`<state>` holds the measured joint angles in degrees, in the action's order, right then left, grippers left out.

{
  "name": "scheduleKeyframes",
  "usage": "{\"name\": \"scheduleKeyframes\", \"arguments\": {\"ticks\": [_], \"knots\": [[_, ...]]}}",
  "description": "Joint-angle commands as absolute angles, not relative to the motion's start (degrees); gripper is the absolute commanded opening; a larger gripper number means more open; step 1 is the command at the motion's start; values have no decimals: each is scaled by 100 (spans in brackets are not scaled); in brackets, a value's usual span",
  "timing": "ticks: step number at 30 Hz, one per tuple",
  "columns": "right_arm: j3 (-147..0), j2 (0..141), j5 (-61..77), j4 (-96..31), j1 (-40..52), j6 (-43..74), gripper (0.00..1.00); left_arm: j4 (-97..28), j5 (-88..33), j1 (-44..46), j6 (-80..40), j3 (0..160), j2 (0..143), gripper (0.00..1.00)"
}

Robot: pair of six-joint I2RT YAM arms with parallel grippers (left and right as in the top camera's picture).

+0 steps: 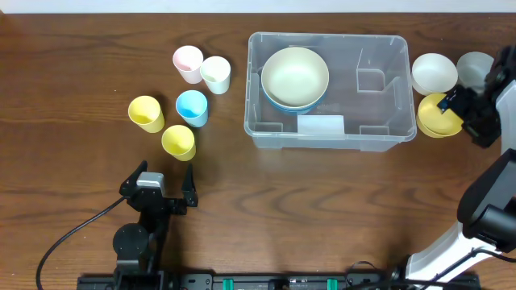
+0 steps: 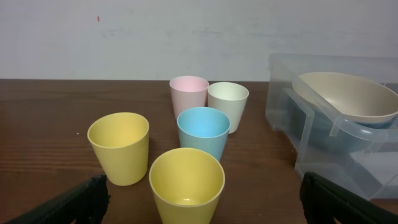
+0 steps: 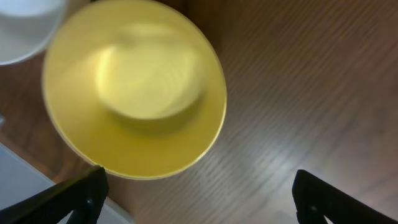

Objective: Pack container
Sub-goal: 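Grasp the yellow bowl rim with the right gripper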

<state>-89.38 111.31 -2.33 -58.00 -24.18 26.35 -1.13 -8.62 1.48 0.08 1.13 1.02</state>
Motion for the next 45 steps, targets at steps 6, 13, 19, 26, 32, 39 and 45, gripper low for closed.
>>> {"name": "scheduleKeyframes", "arguments": {"ticks": [6, 13, 19, 26, 32, 39, 45], "knots": [[-8248, 11168, -281, -5131, -2449, 2827, 91, -320, -987, 108, 84, 25, 104, 98], [-7996, 11170, -344, -4720, -2453, 2827, 91, -320, -985, 108, 82, 25, 104, 98], [-7990, 11194, -436, -4602, -2510, 2825, 91, -320, -985, 108, 84, 25, 104, 98], [-7990, 11585, -449, -4582, -2515, 2753, 90, -320, -985, 108, 84, 25, 104, 98], [-7992, 11692, -449, -4545, -2578, 2757, 76, -320, -985, 108, 84, 25, 104, 98], [-8027, 11688, -449, -4694, -2836, 2759, 52, -320, -985, 108, 84, 25, 104, 98], [-8211, 11664, -447, -5122, -3179, 2755, 20, -320, -985, 108, 84, 25, 104, 98]]}}
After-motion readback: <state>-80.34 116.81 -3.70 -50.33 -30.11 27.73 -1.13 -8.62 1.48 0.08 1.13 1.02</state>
